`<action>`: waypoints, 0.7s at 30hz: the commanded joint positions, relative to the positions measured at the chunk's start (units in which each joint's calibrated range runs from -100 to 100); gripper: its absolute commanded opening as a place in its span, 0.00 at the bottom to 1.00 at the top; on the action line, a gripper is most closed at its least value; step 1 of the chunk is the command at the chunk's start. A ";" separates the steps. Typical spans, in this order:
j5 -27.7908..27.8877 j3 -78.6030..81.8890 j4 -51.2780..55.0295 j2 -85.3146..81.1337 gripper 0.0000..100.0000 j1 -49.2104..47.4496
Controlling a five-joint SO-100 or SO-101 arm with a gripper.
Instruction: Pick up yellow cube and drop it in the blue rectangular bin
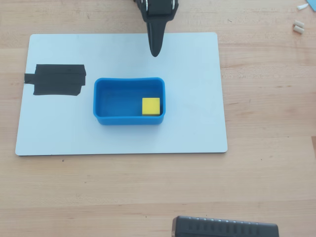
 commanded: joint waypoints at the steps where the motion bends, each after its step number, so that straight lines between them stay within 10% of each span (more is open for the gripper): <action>1: -0.15 0.54 1.20 -6.32 0.00 0.17; 21: -0.24 0.63 1.44 -6.32 0.01 1.71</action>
